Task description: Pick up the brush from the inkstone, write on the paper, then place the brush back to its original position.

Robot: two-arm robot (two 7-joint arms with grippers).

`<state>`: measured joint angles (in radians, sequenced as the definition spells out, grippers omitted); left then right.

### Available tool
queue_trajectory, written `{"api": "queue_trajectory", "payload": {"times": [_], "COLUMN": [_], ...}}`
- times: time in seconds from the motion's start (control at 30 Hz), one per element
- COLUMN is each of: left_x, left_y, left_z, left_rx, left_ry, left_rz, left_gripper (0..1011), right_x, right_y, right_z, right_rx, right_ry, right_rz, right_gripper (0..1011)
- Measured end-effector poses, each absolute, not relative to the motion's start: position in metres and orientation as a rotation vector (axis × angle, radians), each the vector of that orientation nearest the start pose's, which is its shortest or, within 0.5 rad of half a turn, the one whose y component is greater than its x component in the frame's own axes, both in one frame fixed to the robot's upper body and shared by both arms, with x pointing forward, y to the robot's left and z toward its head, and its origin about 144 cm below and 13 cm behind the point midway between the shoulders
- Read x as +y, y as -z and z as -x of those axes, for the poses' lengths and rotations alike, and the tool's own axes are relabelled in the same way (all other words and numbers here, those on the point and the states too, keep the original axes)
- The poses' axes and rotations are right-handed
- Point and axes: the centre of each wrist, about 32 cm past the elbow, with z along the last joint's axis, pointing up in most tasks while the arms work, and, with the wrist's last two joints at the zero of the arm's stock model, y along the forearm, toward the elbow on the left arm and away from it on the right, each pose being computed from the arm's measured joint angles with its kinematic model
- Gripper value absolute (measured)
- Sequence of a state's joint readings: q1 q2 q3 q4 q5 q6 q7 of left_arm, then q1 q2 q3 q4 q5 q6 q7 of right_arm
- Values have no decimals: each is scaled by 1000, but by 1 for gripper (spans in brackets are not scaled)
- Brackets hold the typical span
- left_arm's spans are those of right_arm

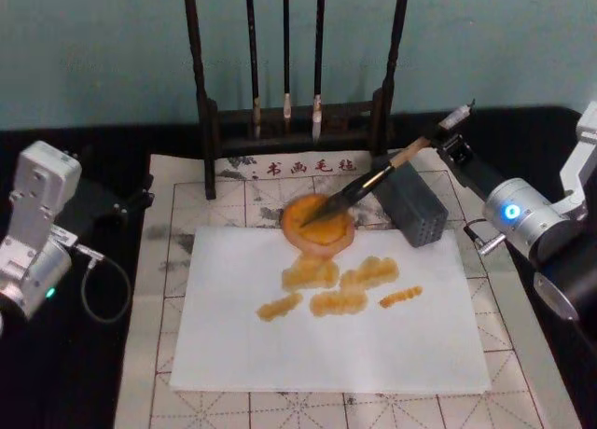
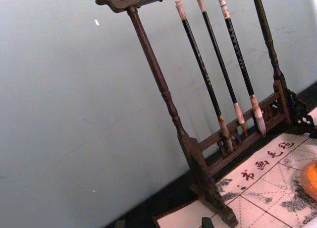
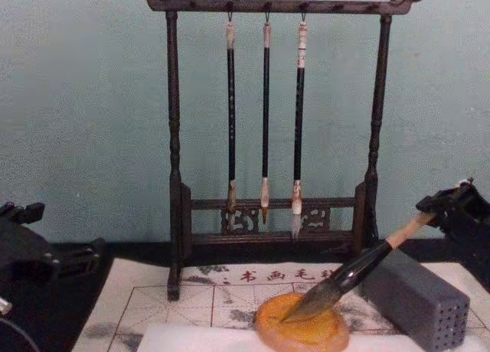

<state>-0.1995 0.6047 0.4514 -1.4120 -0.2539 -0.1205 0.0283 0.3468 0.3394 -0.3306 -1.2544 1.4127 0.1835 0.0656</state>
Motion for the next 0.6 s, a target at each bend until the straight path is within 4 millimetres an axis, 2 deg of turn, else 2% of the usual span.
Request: {"api": "queue_trajectory", "payload": {"times": [0.6], "left_x": [310], "left_y": [-1140], "left_z": [-489], "left_rx": [-285], "left_ry": [-1248], "left_rz": [-304], "left_gripper": [1001], "right_x": [-260], "right_y": [-1152], "right_z": [-546], "right_rx": [958], "right_ry": [1152], "right_rz": [-500], "right_gripper": [200]}}
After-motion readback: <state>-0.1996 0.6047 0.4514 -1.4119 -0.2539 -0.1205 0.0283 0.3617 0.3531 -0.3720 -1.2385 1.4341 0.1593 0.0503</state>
